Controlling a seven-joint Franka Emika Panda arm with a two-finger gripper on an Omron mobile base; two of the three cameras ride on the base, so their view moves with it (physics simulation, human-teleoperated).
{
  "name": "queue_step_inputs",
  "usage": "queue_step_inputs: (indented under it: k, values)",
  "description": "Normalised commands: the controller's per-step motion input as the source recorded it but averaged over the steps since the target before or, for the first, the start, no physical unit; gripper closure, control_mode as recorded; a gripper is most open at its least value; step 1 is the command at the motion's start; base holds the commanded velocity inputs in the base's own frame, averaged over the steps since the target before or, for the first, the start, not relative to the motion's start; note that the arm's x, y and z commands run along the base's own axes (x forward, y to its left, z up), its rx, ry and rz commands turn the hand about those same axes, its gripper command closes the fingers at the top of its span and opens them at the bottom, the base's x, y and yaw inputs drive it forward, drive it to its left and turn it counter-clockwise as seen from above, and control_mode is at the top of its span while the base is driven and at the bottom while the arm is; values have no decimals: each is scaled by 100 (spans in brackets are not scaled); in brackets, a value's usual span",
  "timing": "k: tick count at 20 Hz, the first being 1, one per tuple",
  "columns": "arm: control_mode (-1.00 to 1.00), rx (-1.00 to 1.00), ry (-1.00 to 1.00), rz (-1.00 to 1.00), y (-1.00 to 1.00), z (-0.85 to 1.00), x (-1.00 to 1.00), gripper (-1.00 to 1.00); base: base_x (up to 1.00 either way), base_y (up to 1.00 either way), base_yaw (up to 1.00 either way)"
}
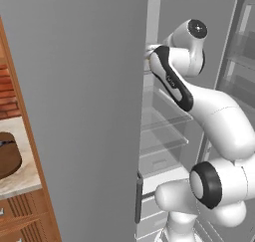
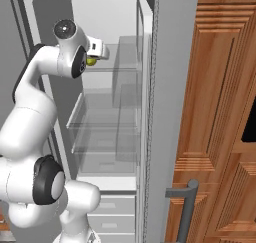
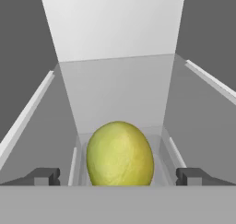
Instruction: Retrieve a lemon from the fridge and place it on the cutting board with the fish.
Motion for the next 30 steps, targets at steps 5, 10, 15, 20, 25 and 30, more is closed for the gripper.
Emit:
queue_step_inputs:
  k: [5,10,15,20,25,30]
  values:
    - [-100,0,2,0,6,0,16,-100,0,0,0]
    - [-100,0,3,0,0,-7,22,-100,0,0,0]
    - [-100,0,4,0,0,-1,25,-100,0,0,0]
    - [-100,0,6,0,0,-4,7,-100,0,0,0]
    - [-100,0,5,0,0,-10,0,100,0,0,0]
    - [-100,2,6,0,0,-17,0,100,0,0,0]
